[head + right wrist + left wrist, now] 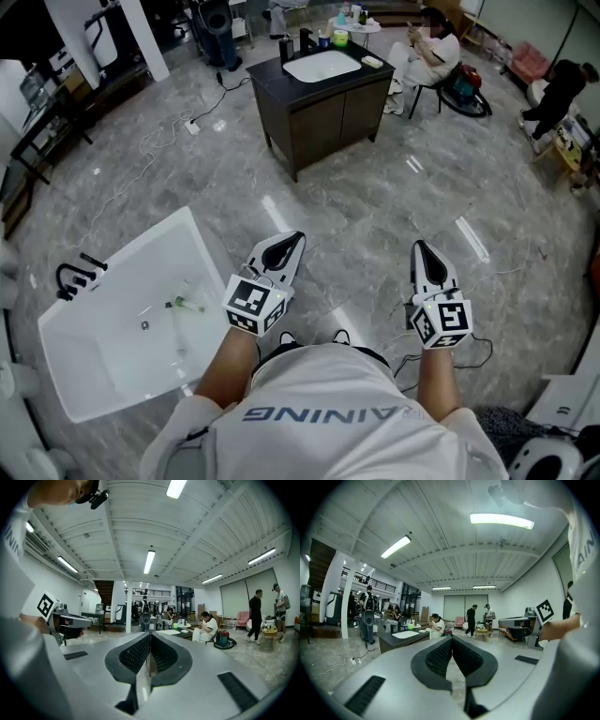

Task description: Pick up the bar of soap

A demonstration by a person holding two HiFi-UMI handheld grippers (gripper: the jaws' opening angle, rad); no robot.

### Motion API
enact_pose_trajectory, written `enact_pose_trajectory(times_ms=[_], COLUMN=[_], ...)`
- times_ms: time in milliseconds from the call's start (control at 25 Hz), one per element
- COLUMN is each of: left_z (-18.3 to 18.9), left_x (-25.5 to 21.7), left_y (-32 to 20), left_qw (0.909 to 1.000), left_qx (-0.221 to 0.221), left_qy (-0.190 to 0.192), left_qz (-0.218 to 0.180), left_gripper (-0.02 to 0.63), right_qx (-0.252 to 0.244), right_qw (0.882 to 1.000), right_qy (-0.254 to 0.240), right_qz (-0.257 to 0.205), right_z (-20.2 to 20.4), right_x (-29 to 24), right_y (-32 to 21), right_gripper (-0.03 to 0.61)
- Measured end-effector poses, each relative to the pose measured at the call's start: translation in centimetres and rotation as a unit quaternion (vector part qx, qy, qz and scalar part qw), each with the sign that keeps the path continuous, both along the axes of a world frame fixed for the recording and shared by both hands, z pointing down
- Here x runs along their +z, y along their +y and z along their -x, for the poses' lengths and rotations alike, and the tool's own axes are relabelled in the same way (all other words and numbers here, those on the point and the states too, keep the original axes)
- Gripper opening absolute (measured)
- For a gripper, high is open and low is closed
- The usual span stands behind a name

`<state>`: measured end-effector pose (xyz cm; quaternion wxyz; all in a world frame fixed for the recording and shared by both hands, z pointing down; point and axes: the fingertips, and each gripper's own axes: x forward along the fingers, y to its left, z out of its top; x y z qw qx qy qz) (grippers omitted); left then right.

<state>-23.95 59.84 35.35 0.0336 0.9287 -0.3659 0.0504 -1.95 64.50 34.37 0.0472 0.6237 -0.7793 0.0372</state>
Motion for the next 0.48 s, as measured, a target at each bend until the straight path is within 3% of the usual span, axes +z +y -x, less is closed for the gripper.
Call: enact_pose_trajectory(times_ms=[480], left_z=[-6.1], left_x=[0.7], left_y=[0.0], left_qw=[0.9998], left_qx=[-0.012], left_qy=[-0.01], left_qz=[0.01], left_gripper=[0.008], right_qx=[-0.005], right_qw=[1.0], right_qy=[-0.03], right_qz=[0.01], right_z=[-6.8], right_x=[1.7], right_y=[-0.9], right_gripper=[0.017])
